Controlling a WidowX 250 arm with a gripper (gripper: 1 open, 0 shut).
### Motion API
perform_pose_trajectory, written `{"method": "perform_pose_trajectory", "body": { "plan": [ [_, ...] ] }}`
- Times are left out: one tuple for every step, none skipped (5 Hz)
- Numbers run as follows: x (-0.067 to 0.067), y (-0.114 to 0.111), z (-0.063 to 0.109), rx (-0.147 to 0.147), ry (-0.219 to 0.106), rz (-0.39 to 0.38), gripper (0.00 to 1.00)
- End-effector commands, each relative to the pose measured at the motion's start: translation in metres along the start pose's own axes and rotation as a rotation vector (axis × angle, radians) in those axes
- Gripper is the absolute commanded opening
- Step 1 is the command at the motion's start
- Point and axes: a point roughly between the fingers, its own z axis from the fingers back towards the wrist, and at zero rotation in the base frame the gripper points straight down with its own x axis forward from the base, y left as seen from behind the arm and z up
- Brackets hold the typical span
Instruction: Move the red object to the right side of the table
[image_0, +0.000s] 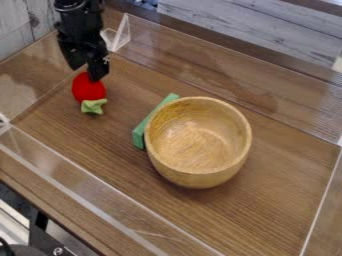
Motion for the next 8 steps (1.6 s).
{"method": "perform_pose_trajectory", "body": {
  "plan": [
    [0.016, 0.017, 0.011, 0.015, -0.037, -0.012, 1.0],
    [0.022, 0.019, 0.005, -0.003, -0.028, 0.037, 1.0],
    [0.028, 0.018, 0.0, -0.016, -0.017, 0.082, 1.0],
    [0.022, 0.014, -0.009, -0.024, -0.004, 0.095, 1.0],
    [0.016, 0.011, -0.017, -0.034, 0.01, 0.108, 1.0],
    [0.012, 0.012, -0.015, -0.05, 0.022, 0.08, 1.0],
    [0.007, 0.014, -0.012, -0.069, 0.036, 0.054, 1.0],
    [0.009, 0.018, -0.012, -0.095, 0.051, -0.027, 1.0]
  ]
}}
